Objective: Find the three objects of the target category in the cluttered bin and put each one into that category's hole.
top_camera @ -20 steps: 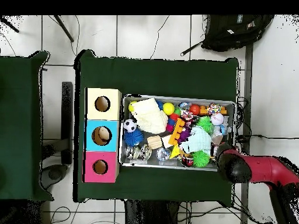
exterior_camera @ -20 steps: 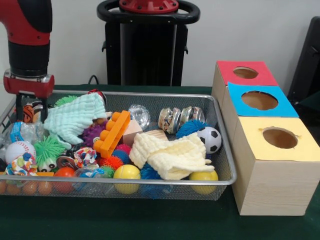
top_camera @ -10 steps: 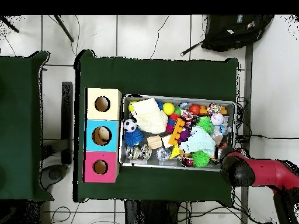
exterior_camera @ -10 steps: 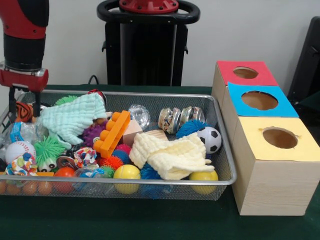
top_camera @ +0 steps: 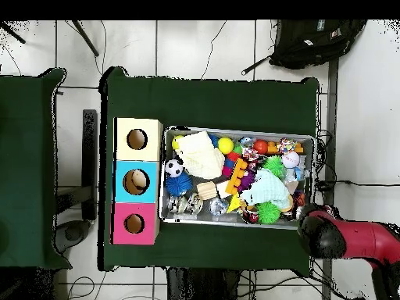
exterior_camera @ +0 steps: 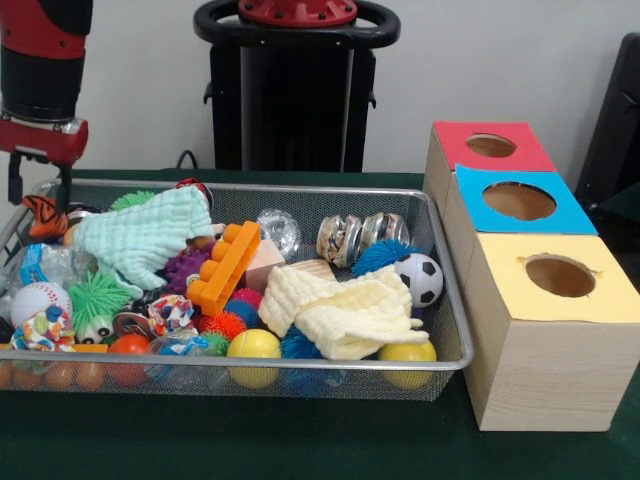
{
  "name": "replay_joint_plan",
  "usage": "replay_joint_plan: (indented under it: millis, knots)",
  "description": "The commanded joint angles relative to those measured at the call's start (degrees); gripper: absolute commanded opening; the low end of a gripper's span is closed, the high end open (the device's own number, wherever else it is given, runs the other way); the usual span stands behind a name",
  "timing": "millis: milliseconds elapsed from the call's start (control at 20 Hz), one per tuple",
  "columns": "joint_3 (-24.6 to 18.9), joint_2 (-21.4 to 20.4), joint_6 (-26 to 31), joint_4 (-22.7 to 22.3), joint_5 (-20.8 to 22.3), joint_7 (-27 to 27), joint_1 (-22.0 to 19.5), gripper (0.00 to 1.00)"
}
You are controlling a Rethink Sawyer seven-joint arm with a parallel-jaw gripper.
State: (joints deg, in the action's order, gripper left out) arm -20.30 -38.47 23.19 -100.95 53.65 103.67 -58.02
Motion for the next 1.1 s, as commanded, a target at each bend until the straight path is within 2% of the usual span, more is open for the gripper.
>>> replay_joint_plan:
  millis: [50,350,750,1100]
  knots:
    - [0.5,0.8,2.4,-1.7,1.5,-4.8,0.4,1.00]
    - [2.5,4.7,-0.8,0.2,4.3,-1.3,3.0,1.00]
    - [6.4,6.5,-4.9,0.5,5.9,3.5,7.0,1.00]
    - [8.9,8.7,-7.3,2.2,5.6,4.3,8.7,1.00]
